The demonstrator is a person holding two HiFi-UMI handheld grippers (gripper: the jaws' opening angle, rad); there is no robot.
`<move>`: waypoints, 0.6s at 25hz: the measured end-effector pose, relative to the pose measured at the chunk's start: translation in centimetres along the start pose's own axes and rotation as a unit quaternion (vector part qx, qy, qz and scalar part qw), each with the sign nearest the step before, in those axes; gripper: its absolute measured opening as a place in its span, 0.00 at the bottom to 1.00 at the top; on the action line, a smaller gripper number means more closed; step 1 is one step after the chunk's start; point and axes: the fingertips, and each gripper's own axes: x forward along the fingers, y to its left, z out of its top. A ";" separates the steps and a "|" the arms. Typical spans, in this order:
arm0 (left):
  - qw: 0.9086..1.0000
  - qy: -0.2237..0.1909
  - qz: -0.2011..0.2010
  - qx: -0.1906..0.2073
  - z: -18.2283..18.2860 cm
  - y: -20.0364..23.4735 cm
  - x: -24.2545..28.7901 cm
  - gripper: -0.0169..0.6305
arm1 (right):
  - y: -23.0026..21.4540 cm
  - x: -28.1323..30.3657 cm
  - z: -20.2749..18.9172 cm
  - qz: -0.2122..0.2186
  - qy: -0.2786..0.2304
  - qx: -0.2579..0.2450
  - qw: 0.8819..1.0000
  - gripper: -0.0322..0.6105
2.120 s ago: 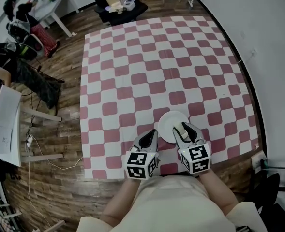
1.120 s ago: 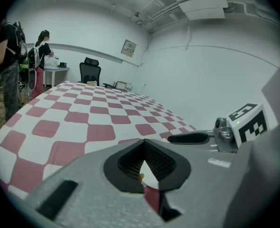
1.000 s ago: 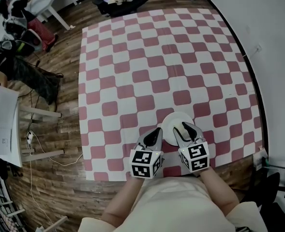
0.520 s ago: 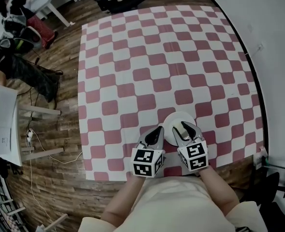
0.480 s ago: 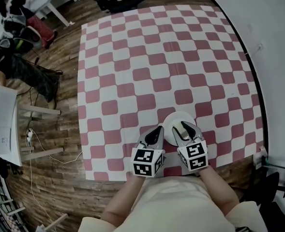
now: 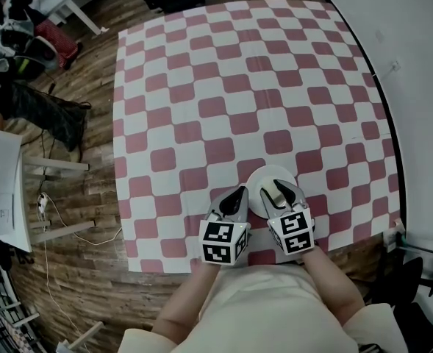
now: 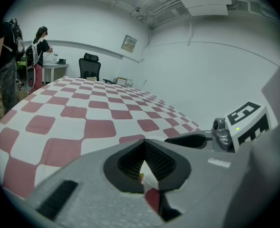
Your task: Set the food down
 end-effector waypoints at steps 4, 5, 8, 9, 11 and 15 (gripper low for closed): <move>1.000 0.000 -0.001 0.000 0.0 0.0 0.2 0.04 | 0.0 0.3 -0.6 -0.002 0.012 -0.005 1.000 0.30; 1.000 -0.001 -0.002 0.000 0.0 0.0 0.2 0.04 | 0.0 0.3 -0.7 -0.002 0.013 -0.007 1.000 0.30; 1.000 0.001 -0.003 0.000 -0.1 -0.1 0.2 0.04 | 0.0 0.4 -1.0 -0.004 0.013 -0.010 1.000 0.30; 1.000 0.001 -0.004 0.000 -0.1 -0.1 0.2 0.04 | 0.0 0.5 -1.0 -0.004 0.013 -0.012 1.000 0.30; 1.000 0.002 -0.005 -0.001 -0.2 -0.1 0.2 0.04 | 0.1 0.6 -1.0 -0.002 0.012 -0.012 1.000 0.30; 1.000 0.003 -0.007 -0.001 -0.1 -0.1 0.3 0.04 | 0.1 0.6 -0.9 0.000 0.012 -0.009 1.000 0.30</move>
